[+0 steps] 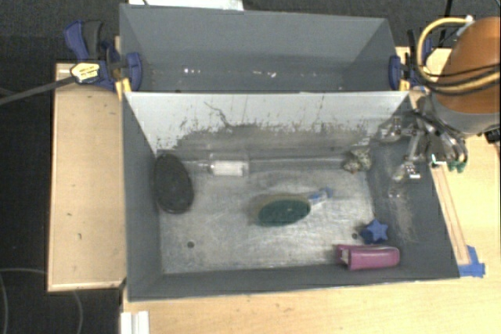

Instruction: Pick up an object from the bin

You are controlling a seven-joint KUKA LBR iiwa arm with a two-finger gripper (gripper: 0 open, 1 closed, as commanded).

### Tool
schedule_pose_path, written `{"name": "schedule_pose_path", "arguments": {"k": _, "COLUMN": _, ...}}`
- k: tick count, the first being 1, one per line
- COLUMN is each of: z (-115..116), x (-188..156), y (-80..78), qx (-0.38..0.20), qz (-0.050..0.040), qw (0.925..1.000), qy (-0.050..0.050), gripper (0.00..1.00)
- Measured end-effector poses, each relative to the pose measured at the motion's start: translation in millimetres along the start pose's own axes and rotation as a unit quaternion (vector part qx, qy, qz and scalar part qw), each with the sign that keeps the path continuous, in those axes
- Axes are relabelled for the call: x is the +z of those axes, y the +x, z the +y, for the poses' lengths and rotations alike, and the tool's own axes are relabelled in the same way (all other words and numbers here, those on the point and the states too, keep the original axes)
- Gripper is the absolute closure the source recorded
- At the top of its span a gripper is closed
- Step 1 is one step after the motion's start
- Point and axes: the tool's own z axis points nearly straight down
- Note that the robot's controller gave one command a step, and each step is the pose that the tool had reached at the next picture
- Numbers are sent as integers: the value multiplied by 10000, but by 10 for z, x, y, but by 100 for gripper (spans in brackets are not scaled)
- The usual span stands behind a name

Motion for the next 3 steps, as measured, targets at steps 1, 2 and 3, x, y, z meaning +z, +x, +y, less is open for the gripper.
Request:
{"name": "schedule_pose_path", "arguments": {"k": 1, "z": 364, "x": 1100, "y": 48, "qx": -1788, "qz": -52, "qw": 9839, "qy": 9, "gripper": 0}}
{"name": "schedule_pose_path", "arguments": {"k": 2, "z": 1217, "x": 1081, "y": 120, "qx": -2521, "qz": -57, "qw": 9677, "qy": 5, "gripper": 0}}
{"name": "schedule_pose_path", "arguments": {"k": 3, "z": 1181, "x": 1067, "y": 107, "qx": -2513, "qz": -75, "qw": 9679, "qy": 20, "gripper": 100}}
